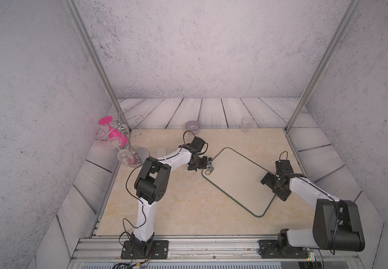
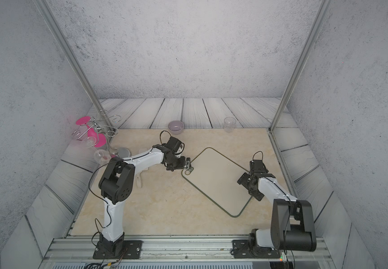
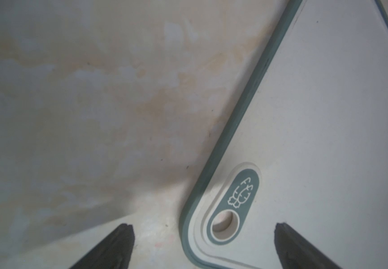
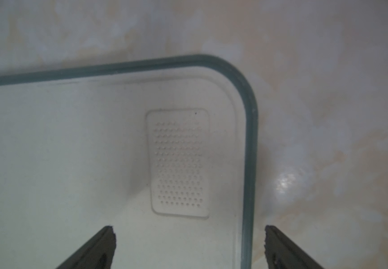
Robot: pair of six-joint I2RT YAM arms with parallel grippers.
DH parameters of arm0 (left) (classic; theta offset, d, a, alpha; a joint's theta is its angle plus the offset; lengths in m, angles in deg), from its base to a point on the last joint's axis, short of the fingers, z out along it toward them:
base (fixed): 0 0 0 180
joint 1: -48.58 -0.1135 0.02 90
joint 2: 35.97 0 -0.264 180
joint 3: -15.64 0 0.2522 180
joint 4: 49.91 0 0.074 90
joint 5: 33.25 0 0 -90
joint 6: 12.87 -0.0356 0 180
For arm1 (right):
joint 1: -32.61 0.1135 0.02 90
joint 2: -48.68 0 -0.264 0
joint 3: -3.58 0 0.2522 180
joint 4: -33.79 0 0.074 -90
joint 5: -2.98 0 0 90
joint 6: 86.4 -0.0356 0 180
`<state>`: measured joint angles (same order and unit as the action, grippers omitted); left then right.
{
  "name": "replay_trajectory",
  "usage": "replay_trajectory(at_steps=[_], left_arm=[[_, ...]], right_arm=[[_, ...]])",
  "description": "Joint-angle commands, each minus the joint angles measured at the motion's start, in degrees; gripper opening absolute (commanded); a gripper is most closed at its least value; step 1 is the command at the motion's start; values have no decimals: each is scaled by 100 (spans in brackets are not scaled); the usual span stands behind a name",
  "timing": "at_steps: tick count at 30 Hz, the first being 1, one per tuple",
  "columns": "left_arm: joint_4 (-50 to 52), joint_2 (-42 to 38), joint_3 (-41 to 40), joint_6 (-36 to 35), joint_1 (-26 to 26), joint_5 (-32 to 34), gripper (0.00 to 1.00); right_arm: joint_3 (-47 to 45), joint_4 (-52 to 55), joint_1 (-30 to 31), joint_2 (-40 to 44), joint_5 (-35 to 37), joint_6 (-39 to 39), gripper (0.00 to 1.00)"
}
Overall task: Align the knife with the edge of the cutting board
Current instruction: Adjust the work surface at the center of the board.
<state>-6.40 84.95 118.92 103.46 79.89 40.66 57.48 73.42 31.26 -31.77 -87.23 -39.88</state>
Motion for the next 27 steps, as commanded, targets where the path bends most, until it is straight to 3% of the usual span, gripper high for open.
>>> replay_trajectory(at_steps=[1, 8, 14, 27], left_arm=[[88, 317, 367, -103, 11, -411, 100], [59, 471, 340, -193, 68, -623, 100], [-172, 4, -439, -35, 142, -607, 100], [-464, -2117, -2917, 843, 187, 108, 100]], right_arm=[[174, -154, -14, -285, -599, 106, 99], [519, -215, -6, -932, -1120, 452, 99], [868, -253, 149, -1328, -1514, 835, 99], [1989, 76, 1770, -2350, -1220, 1147, 99]])
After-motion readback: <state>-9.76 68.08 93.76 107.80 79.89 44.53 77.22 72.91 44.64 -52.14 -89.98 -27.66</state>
